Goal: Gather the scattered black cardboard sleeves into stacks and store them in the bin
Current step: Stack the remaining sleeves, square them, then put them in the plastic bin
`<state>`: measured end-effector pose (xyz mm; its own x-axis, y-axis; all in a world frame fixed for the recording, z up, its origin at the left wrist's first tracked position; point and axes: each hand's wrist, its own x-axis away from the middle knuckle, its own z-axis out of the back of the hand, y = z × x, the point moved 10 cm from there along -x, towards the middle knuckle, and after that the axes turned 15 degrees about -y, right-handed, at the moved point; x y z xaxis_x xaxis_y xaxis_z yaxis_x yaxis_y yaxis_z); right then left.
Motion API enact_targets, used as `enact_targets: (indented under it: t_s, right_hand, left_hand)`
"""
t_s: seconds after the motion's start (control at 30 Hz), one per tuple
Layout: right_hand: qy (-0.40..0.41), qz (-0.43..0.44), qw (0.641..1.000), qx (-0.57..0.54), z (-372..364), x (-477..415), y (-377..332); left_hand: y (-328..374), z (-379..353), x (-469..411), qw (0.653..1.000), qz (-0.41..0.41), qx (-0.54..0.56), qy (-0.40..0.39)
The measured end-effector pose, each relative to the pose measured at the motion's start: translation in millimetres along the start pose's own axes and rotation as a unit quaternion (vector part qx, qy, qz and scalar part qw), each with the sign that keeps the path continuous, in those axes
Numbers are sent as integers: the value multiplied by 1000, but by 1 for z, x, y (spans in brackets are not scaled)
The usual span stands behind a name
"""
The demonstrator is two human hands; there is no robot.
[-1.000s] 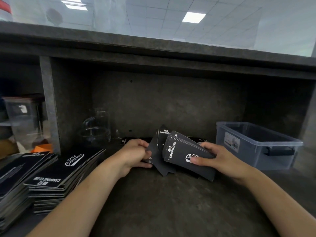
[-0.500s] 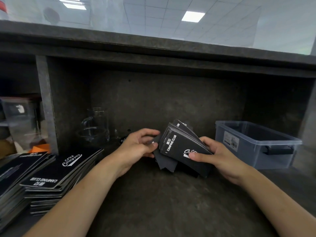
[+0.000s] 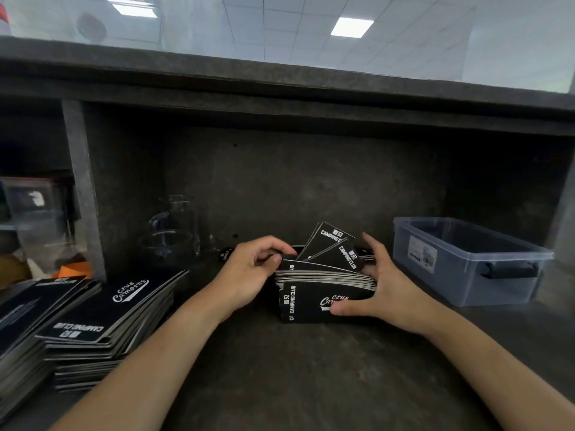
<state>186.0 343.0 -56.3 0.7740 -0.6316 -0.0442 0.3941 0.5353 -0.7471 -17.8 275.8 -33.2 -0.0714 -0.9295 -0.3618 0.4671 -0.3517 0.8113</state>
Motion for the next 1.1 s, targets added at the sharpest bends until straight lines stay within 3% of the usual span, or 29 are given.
enact_targets:
  t_s: [0.13,0.3,0.47,0.67,0.83,0.93,1.1]
  right_hand:
    - [-5,1,996,94,2,0,-1]
    - [17,10,997,68,4,-1,0]
    - [22,32,997,72,3,-2,-4]
    - [59,100,991,68,10,6,-22]
    - [52,65,990,115,17,3,-10]
    - [14,25,989,144,9,-2,1]
    - [0,4,985,172,3,-8,7]
  left_hand:
    - [0,-13,-1,999,12,13,-34]
    - [-8,-28,-3,991,68,105,-50]
    - [-16,-27,-6,997,75,28,4]
    - [-11,-39,-6,997,59,34,-32]
    - [9,-39,-2,993,-18,-114,-32]
    - [13,-46,-2,985,-23,-161,-66]
    - [6,-48,-3,994,23,-84,-73]
